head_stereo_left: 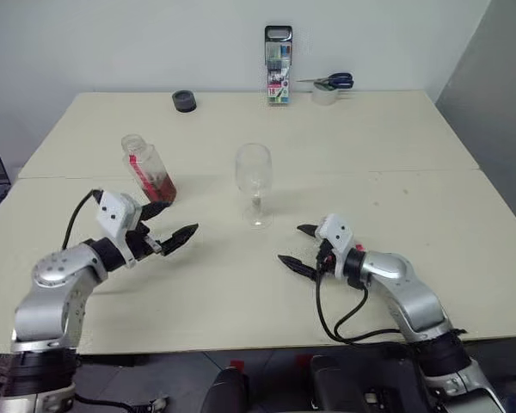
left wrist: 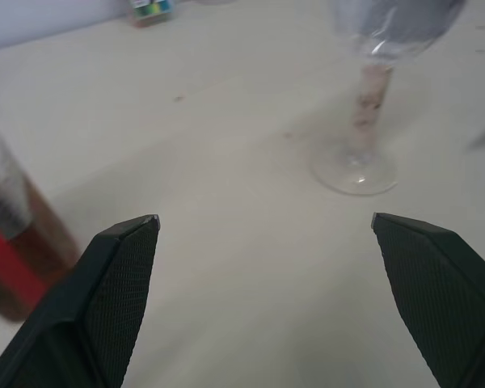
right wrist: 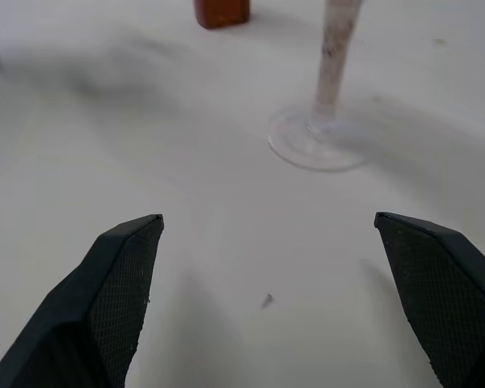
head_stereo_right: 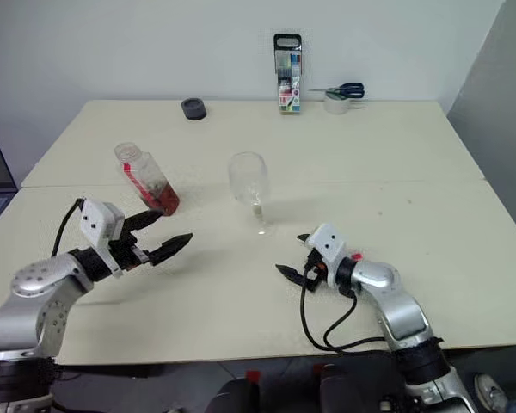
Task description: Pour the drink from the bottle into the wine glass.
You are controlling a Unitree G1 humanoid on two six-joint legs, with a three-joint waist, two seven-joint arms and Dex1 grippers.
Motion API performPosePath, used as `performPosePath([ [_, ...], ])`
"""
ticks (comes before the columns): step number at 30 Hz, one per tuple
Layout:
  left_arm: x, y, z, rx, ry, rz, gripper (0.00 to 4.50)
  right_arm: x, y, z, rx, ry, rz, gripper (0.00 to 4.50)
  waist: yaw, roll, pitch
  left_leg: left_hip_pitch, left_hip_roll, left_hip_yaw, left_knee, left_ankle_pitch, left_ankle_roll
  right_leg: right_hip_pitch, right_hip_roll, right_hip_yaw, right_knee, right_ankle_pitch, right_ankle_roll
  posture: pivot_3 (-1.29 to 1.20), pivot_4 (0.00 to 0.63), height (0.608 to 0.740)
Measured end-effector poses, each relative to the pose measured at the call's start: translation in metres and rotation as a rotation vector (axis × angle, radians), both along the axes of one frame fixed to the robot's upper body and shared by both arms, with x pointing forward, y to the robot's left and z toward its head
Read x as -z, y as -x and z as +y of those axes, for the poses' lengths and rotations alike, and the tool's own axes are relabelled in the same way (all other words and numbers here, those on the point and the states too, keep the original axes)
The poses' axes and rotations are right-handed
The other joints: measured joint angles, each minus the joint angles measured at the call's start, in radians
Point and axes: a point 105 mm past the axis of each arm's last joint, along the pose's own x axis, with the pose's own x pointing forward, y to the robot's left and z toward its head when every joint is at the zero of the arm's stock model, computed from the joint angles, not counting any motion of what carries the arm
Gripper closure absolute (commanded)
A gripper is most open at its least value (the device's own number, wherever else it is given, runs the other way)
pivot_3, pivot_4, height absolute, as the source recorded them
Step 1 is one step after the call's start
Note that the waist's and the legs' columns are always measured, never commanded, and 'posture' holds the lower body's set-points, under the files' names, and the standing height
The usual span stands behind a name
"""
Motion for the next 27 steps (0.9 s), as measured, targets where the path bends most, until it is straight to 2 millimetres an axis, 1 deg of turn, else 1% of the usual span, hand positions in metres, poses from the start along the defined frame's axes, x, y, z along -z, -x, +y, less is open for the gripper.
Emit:
performPosePath([
  [3,0.012,-0.009,0.015,-0.112,-0.01,-0.022,0.0,-0.014,0.013,-0.002,-0.061,0.011,-0.038,0.03,0.012,0.0,0.0,0.0,0.0,0.0,0.0,0.0,0.0,0.001,0.0,-0.001,-0.001,0.0,0.0,0.0,0.15,0.74],
  [5,0.016,-0.016,0.025,-0.182,-0.007,-0.038,0.0,-0.019,0.019,-0.001,-0.08,0.004,-0.038,0.03,0.018,-0.001,-0.001,0.0,0.0,-0.001,0.001,0.0,0.0,0.001,0.0,-0.001,-0.001,0.0,0.0,0.0,0.15,0.74],
  [6,0.015,-0.023,0.031,-0.225,0.0,-0.055,0.0,-0.022,0.021,0.0,-0.089,-0.013,-0.03,0.03,0.021,-0.001,-0.001,0.0,-0.001,-0.001,0.001,0.0,0.0,0.001,0.0,-0.001,-0.001,0.0,0.0,0.0,0.15,0.74],
  [10,0.005,-0.04,0.046,-0.328,0.006,-0.113,0.0,-0.035,0.029,0.006,-0.134,-0.05,-0.023,0.03,0.031,-0.001,-0.001,0.0,-0.001,0.0,0.001,0.0,0.0,0.001,-0.001,-0.001,-0.002,0.0,0.0,0.0,0.15,0.74],
  [14,0.008,-0.047,0.051,-0.354,0.015,-0.107,0.0,-0.039,0.035,0.006,-0.158,-0.036,-0.014,0.03,0.031,-0.001,-0.001,-0.001,-0.001,-0.001,0.0,0.0,0.0,0.001,-0.001,-0.002,-0.003,0.0,0.0,0.0,0.15,0.74],
  [18,0.009,-0.054,0.054,-0.364,0.026,-0.096,0.0,-0.037,0.035,0.006,-0.16,-0.031,0.0,0.03,0.032,-0.002,-0.001,-0.001,-0.001,-0.001,0.001,0.0,0.0,0.001,-0.001,-0.003,-0.003,0.0,0.0,0.0,0.15,0.74],
  [23,-0.003,-0.066,0.046,-0.33,0.032,-0.118,0.0,-0.036,0.037,0.008,-0.169,-0.028,0.0,0.03,0.032,-0.002,-0.001,-0.001,-0.001,-0.001,0.001,0.0,0.0,0.001,-0.001,-0.003,-0.003,0.0,0.0,0.0,0.15,0.74],
  [27,-0.003,-0.071,0.041,-0.299,0.019,-0.107,0.0,-0.035,0.038,0.01,-0.177,-0.021,-0.001,0.03,0.031,-0.002,-0.001,-0.002,-0.001,-0.001,0.001,0.0,0.0,0.001,-0.001,-0.003,-0.003,0.0,0.0,0.0,0.15,0.74],
])
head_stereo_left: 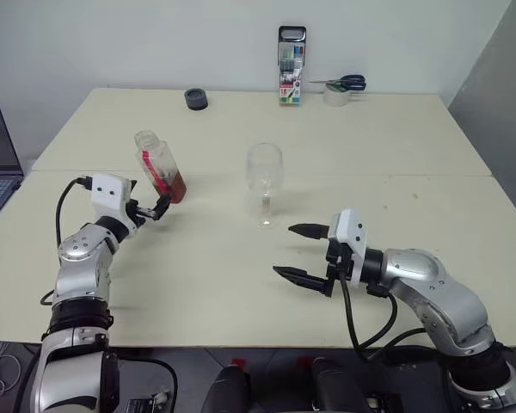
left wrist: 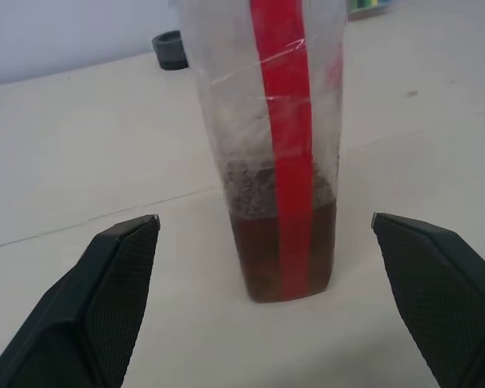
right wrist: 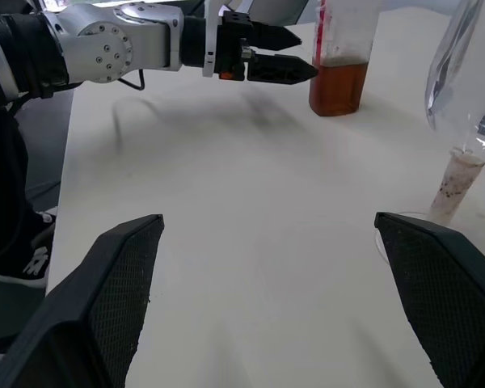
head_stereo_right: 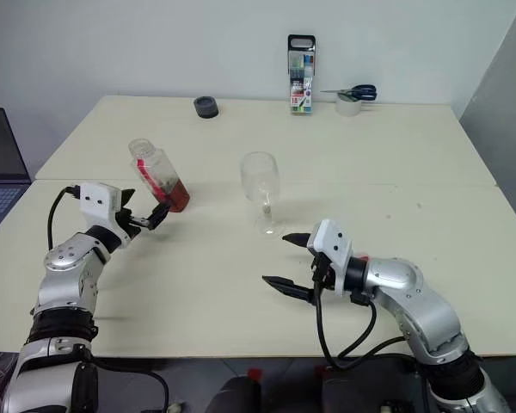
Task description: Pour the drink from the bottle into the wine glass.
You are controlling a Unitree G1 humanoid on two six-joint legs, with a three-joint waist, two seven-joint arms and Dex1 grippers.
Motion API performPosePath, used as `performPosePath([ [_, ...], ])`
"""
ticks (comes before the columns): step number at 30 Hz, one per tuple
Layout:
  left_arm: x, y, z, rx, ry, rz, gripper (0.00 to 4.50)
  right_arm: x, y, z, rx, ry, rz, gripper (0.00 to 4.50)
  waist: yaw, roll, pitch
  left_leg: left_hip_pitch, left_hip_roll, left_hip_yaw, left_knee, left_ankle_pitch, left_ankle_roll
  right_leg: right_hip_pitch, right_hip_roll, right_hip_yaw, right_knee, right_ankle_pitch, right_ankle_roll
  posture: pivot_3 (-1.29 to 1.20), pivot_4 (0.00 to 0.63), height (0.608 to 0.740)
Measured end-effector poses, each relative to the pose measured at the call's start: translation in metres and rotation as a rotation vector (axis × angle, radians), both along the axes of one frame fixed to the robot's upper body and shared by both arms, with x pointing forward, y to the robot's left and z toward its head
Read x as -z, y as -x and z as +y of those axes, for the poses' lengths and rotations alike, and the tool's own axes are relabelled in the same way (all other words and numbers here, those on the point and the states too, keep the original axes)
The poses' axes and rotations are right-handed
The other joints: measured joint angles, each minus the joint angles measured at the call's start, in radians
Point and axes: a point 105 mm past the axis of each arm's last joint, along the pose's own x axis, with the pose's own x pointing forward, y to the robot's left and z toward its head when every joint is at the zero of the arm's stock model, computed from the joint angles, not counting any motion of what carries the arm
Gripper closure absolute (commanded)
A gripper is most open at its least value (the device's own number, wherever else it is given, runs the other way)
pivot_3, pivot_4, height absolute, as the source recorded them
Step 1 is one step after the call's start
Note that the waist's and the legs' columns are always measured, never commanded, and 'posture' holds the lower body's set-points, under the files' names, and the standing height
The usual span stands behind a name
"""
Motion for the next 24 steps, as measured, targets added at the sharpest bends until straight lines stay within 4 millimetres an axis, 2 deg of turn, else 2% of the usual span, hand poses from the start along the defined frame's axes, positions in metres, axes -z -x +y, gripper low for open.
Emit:
performPosePath([
  [13,-0.009,-0.015,-0.009,-0.025,-0.009,-0.018,0.0,-0.004,0.0,0.002,-0.011,0.004,-0.02,0.03,0.0,0.0,0.0,0.0,0.0,0.0,0.0,0.0,0.0,0.0,0.0,0.0,0.0,0.0,0.0,0.0,0.15,0.74],
  [24,-0.006,-0.027,-0.005,-0.091,-0.011,0.0,0.0,-0.014,-0.001,0.006,-0.023,-0.001,-0.056,0.03,0.001,0.0,0.0,-0.001,0.0,0.0,0.001,0.0,0.0,0.0,0.0,0.0,0.0,0.0,0.0,0.0,0.15,0.74],
])
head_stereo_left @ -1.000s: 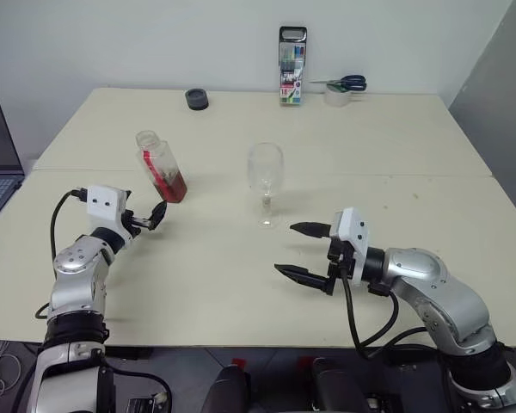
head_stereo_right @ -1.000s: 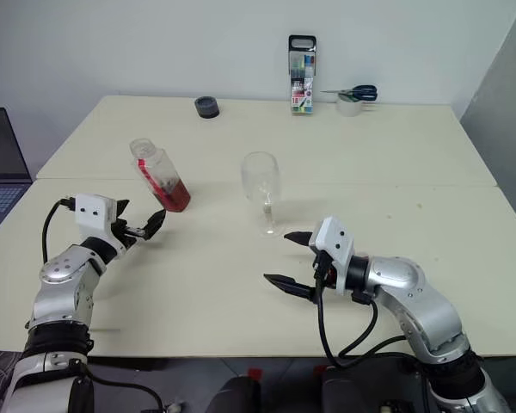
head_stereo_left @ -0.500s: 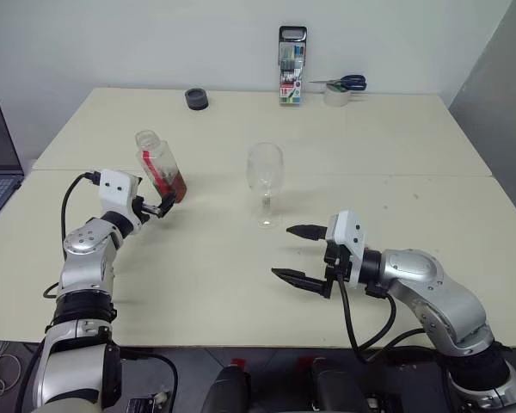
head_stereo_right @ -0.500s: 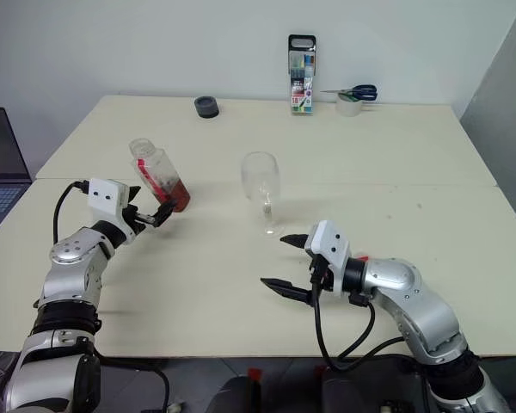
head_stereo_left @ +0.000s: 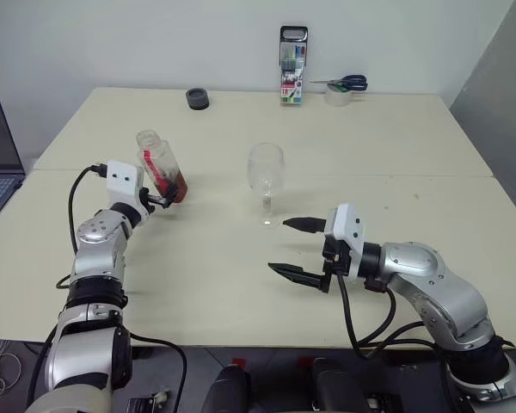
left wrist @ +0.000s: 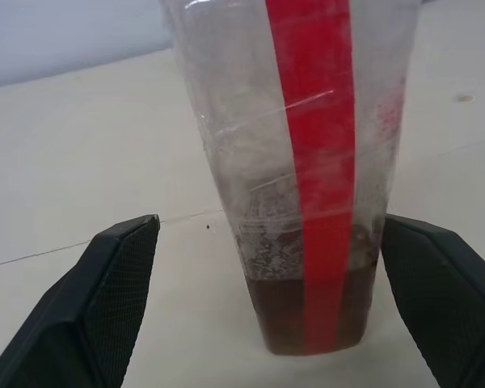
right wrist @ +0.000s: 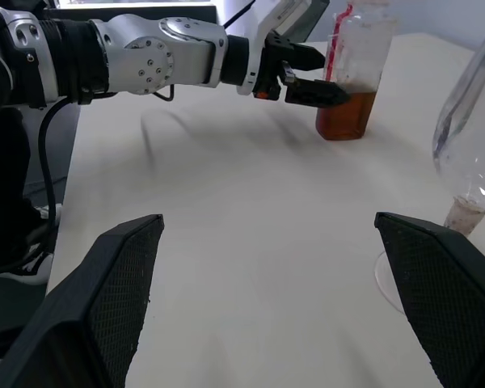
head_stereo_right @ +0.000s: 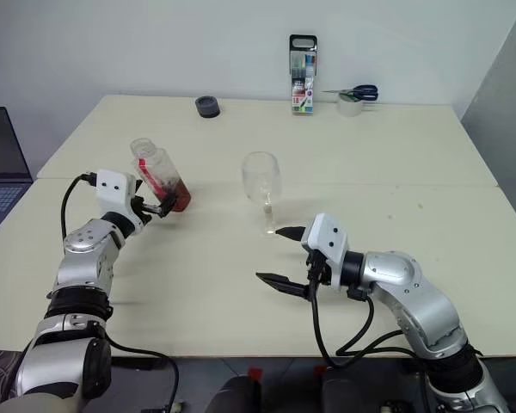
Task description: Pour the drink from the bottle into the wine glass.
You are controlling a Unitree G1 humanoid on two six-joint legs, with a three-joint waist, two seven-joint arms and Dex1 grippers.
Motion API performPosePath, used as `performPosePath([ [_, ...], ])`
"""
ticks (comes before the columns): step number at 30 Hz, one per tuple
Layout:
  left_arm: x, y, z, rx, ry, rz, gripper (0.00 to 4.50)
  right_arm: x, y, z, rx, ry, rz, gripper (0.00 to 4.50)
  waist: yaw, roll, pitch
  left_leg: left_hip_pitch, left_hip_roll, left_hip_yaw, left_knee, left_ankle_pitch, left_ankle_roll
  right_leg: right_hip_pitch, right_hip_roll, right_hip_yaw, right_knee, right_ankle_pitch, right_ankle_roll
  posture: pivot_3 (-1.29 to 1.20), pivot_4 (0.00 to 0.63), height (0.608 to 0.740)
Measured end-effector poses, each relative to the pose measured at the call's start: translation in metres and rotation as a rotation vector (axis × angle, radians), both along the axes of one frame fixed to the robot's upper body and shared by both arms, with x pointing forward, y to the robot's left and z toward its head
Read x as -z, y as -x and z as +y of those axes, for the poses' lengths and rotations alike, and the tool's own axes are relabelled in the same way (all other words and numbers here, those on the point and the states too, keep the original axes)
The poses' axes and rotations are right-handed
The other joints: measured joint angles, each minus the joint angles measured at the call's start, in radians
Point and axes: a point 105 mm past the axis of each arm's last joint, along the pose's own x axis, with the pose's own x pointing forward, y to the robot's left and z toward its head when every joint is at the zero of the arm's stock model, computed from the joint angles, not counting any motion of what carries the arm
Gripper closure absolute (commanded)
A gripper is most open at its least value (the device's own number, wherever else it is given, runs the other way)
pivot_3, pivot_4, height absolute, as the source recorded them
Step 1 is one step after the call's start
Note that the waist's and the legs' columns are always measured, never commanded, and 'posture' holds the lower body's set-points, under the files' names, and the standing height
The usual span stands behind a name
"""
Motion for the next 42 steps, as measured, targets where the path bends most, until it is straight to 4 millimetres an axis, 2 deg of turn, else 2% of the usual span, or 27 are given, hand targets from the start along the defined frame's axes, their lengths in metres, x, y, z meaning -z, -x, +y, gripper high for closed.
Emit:
performPosePath([
  [8,-0.001,-0.009,-0.006,0.016,-0.005,0.016,0.0,-0.008,-0.002,0.004,-0.005,-0.015,-0.011,0.03,0.0,0.0,0.0,0.0,0.0,0.0,0.0,0.0,0.0,0.0,0.0,0.0,0.0,0.0,0.0,0.0,0.15,0.74],
  [12,-0.002,-0.013,-0.008,0.015,0.003,0.021,0.88,-0.009,-0.002,0.004,-0.005,-0.017,-0.014,0.0,0.0,0.0,0.0,0.0,0.0,0.0,0.0,0.0,0.0,0.0,0.0,0.0,0.0,0.0,0.0,0.0,0.15,0.74],
  [17,0.002,-0.015,-0.01,0.02,0.033,0.034,2.45,-0.01,-0.004,0.004,0.007,-0.021,-0.016,0.0,-0.001,0.0,0.0,0.0,0.0,0.0,0.0,0.0,0.0,0.0,0.0,0.0,0.0,0.0,0.0,0.0,0.15,0.74],
  [19,0.002,-0.015,-0.011,0.025,0.038,0.034,2.8,-0.01,-0.004,0.004,0.012,-0.023,-0.017,0.0,-0.001,0.0,0.0,0.0,0.0,0.0,0.0,0.0,0.0,0.0,0.0,0.0,0.001,0.0,0.0,0.0,0.15,0.74],
  [25,0.002,-0.013,-0.017,0.073,0.005,0.022,2.83,-0.014,-0.008,0.004,0.055,-0.047,-0.028,0.0,-0.001,0.0,0.0,0.0,0.0,0.0,0.0,0.0,0.0,0.0,0.0,0.0,0.001,0.0,0.0,0.0,0.15,0.74],
  [28,-0.003,-0.012,-0.031,0.144,-0.06,0.009,2.83,-0.022,-0.01,0.002,0.081,-0.072,-0.048,0.0,-0.001,0.0,0.0,-0.002,0.0,-0.001,0.001,0.0,0.0,-0.001,0.0,0.0,0.0,0.0,0.0,0.0,0.15,0.74],
  [37,-0.073,-0.019,-0.091,0.335,-0.344,-0.21,2.83,-0.051,-0.022,-0.008,0.187,-0.158,-0.066,0.0,0.0,0.0,0.0,-0.002,-0.001,-0.001,0.001,0.0,0.0,-0.001,0.0,0.0,0.001,0.0,0.0,0.0,0.15,0.74],
  [42,-0.098,-0.019,-0.116,0.394,-0.514,-0.328,2.83,-0.058,-0.03,-0.013,0.245,-0.183,-0.083,0.0,0.0,0.0,0.0,-0.002,-0.001,-0.001,0.0,0.0,0.0,-0.002,0.0,0.0,0.0,0.0,0.0,0.0,0.15,0.74],
])
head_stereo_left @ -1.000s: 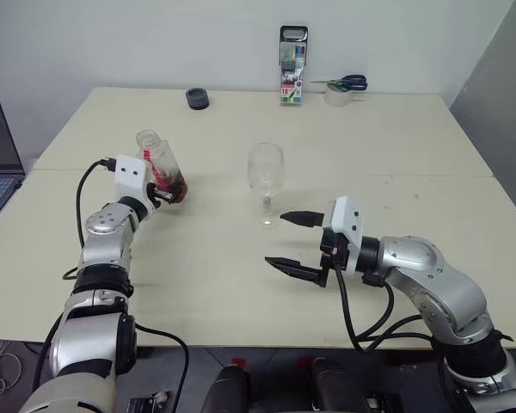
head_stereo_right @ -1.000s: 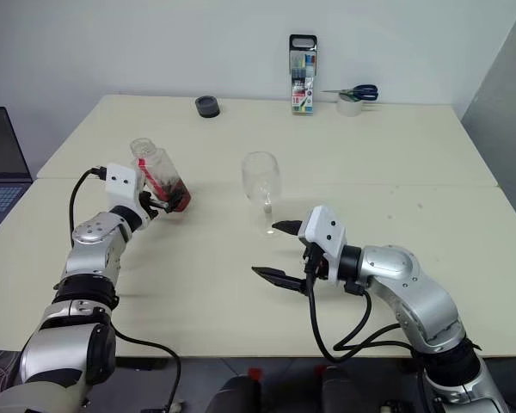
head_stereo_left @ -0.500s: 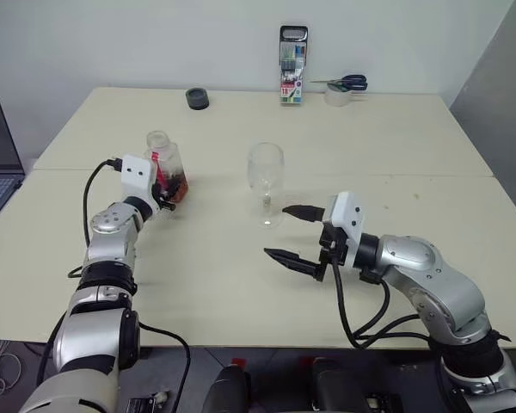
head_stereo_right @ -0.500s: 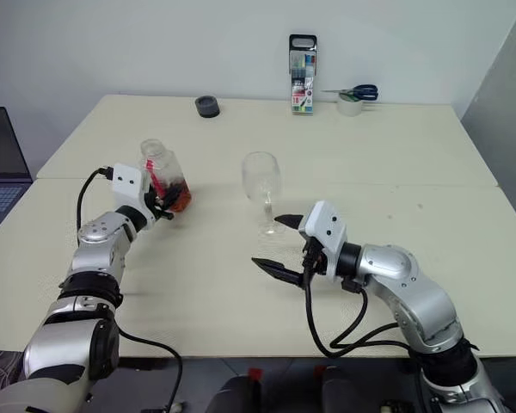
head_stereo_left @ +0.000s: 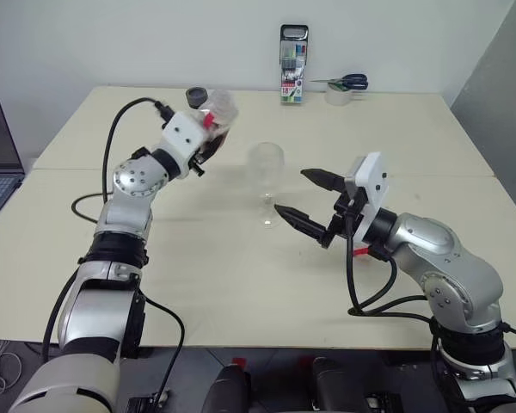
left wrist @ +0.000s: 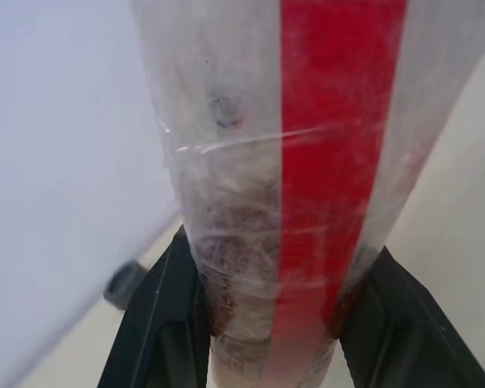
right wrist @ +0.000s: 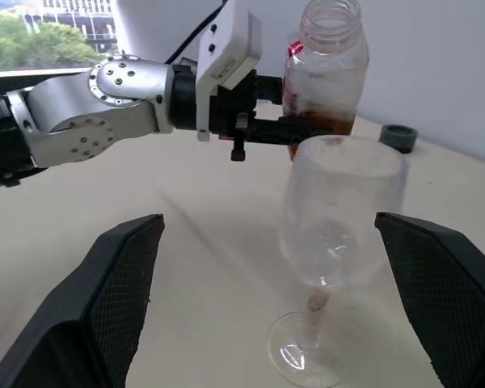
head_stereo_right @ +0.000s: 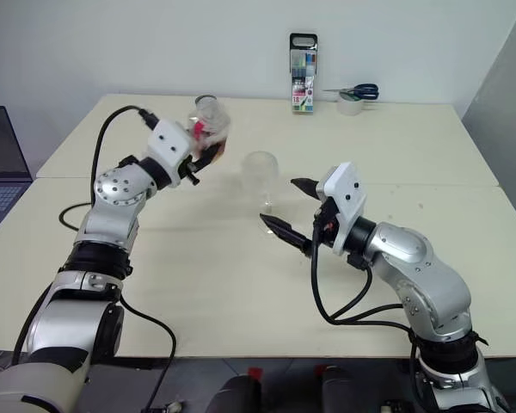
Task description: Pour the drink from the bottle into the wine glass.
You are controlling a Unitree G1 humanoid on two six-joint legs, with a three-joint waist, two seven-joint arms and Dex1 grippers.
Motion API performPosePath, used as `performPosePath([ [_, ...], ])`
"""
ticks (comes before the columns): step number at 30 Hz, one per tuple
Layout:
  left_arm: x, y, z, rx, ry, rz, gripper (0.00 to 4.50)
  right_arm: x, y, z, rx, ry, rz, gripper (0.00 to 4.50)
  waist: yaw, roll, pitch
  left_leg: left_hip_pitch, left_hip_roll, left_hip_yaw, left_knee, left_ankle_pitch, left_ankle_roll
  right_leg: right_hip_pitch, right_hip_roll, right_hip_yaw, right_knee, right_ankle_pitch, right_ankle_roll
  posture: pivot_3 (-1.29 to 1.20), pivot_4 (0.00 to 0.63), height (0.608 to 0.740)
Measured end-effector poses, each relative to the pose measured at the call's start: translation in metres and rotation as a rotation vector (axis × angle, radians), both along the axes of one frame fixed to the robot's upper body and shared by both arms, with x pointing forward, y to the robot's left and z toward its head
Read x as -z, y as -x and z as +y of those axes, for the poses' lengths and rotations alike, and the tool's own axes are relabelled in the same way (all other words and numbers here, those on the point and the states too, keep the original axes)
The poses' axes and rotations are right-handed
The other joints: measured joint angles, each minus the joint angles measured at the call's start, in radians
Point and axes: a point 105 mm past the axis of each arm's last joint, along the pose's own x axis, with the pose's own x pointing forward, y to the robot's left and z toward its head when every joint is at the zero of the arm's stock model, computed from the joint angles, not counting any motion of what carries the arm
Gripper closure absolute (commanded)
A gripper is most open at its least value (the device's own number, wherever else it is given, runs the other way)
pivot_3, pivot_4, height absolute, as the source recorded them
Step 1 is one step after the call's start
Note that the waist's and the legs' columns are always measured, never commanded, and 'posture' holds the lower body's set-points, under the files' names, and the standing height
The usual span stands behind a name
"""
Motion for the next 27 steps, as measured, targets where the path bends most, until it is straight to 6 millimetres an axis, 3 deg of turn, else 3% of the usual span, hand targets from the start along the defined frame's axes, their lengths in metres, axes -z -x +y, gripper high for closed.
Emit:
performPosePath([
  [8,0.002,0.002,-0.009,0.042,-0.206,-0.108,2.83,0.001,-0.009,-0.007,0.048,0.002,0.012,0.0,-0.004,0.0,0.0,-0.001,0.0,0.0,0.0,0.0,0.0,-0.001,0.0,0.0,0.0,0.0,0.0,0.0,0.15,0.74],
  [16,-0.017,0.004,-0.007,0.053,-0.311,-0.242,2.83,0.001,-0.014,-0.011,0.062,0.012,0.015,0.0,-0.008,0.0,0.0,-0.001,0.0,0.0,0.0,0.0,0.0,-0.001,0.0,0.0,0.0,0.0,0.0,0.0,0.15,0.74],
  [27,-0.011,0.006,-0.005,0.057,-0.492,-0.337,2.84,-0.007,-0.018,-0.012,0.055,0.013,-0.016,0.0,-0.013,0.0,0.0,-0.001,0.0,0.0,0.0,0.0,0.0,-0.001,0.0,0.0,0.001,0.0,0.0,0.0,0.15,0.74],
])
